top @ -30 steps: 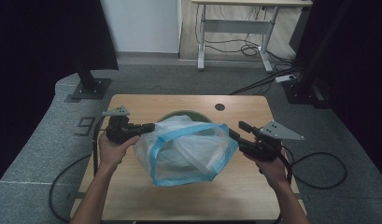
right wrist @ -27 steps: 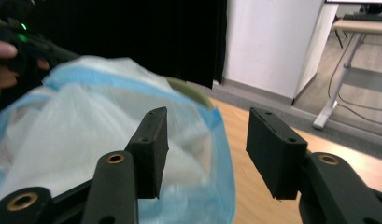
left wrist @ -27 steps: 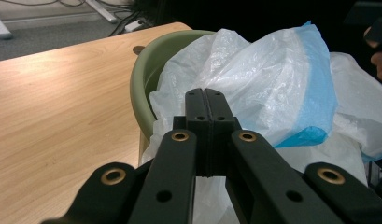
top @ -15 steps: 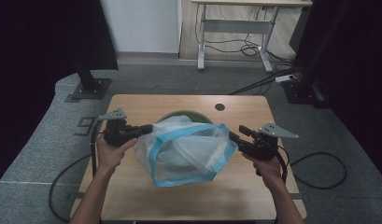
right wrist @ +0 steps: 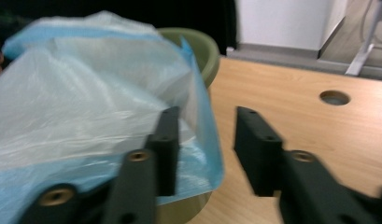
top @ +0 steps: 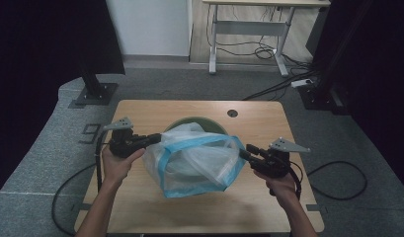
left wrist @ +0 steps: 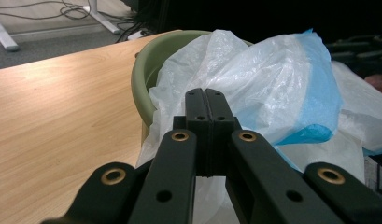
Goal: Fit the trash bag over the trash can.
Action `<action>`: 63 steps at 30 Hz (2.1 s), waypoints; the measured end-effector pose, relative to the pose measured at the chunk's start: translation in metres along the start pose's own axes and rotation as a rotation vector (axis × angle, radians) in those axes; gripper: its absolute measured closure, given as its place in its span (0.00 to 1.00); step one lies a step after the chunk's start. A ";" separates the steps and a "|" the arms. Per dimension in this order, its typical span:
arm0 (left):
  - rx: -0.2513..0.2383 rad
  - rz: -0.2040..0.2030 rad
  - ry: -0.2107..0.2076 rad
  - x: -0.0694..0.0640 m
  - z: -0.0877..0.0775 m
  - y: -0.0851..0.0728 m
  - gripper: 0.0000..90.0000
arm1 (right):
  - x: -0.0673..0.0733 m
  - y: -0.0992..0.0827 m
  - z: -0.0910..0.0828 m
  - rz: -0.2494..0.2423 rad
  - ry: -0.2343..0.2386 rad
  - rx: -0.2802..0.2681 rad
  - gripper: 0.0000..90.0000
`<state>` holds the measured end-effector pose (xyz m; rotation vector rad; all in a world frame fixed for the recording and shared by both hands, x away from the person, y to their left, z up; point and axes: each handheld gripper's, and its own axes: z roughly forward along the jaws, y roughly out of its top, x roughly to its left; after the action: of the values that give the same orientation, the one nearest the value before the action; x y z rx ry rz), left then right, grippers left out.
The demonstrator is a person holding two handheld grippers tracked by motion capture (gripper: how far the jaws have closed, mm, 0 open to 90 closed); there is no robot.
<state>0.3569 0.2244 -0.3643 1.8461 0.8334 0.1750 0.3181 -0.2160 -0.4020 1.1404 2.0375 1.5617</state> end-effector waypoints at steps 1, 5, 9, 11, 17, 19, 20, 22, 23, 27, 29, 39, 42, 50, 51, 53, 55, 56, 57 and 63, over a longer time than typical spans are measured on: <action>-0.001 -0.001 0.001 0.001 0.000 0.000 1.00 | 0.001 -0.001 0.003 -0.008 -0.002 0.011 0.81; -0.005 -0.004 0.010 0.004 -0.002 0.001 1.00 | 0.002 0.000 0.011 -0.044 -0.029 0.012 0.99; -0.005 -0.008 0.022 0.010 -0.001 0.005 1.00 | -0.002 0.012 0.019 -0.062 -0.077 -0.003 0.99; -0.008 -0.017 0.027 0.014 0.001 0.009 1.00 | -0.004 0.019 0.027 -0.083 -0.102 0.003 0.99; 0.003 -0.029 0.048 0.029 0.010 0.015 1.00 | -0.012 0.036 0.055 -0.136 -0.182 0.007 0.99; 0.003 -0.036 0.057 0.033 0.012 0.015 1.00 | -0.017 0.038 0.063 -0.138 -0.200 0.012 0.99; 0.005 -0.039 0.064 0.036 0.014 0.015 1.00 | -0.020 0.038 0.068 -0.133 -0.204 0.018 0.99; 0.015 -0.046 0.076 0.041 0.018 0.014 1.00 | -0.024 0.038 0.074 -0.129 -0.210 0.021 0.99; 0.020 -0.051 0.082 0.044 0.020 0.014 1.00 | -0.026 0.037 0.079 -0.126 -0.210 0.022 0.99; 0.038 -0.078 0.097 0.057 0.029 0.011 1.00 | -0.031 0.035 0.091 -0.115 -0.211 0.020 0.99; 0.049 -0.093 0.102 0.062 0.033 0.009 1.00 | -0.034 0.033 0.098 -0.103 -0.209 0.028 0.99; 0.123 -0.154 0.094 0.076 0.054 -0.013 1.00 | -0.039 0.010 0.128 -0.065 -0.180 0.107 0.99; 0.133 -0.167 0.083 0.076 0.057 -0.016 1.00 | -0.039 0.007 0.134 -0.062 -0.171 0.131 0.99; 0.180 -0.167 0.082 0.074 0.061 -0.026 1.00 | -0.040 -0.006 0.141 -0.040 -0.149 0.188 0.99; 0.187 -0.160 0.089 0.073 0.061 -0.026 1.00 | -0.040 -0.007 0.141 -0.040 -0.149 0.190 0.99; 0.186 -0.158 0.087 0.071 0.061 -0.027 1.00 | -0.040 -0.011 0.141 -0.036 -0.148 0.192 0.99; 0.189 -0.160 0.081 0.070 0.062 -0.028 1.00 | -0.041 -0.014 0.141 -0.028 -0.145 0.200 0.99; 0.191 -0.162 0.077 0.070 0.062 -0.029 1.00 | -0.042 -0.016 0.141 -0.025 -0.147 0.203 0.99; 0.193 -0.162 0.077 0.070 0.062 -0.030 1.00 | -0.042 -0.017 0.141 -0.020 -0.148 0.205 0.99; 0.193 -0.161 0.072 0.067 0.061 -0.032 1.00 | -0.043 -0.014 0.132 -0.004 -0.188 0.190 0.94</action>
<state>0.4210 0.2260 -0.4355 1.9500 1.0762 0.0613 0.4286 -0.1631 -0.4691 1.2968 2.0919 1.2272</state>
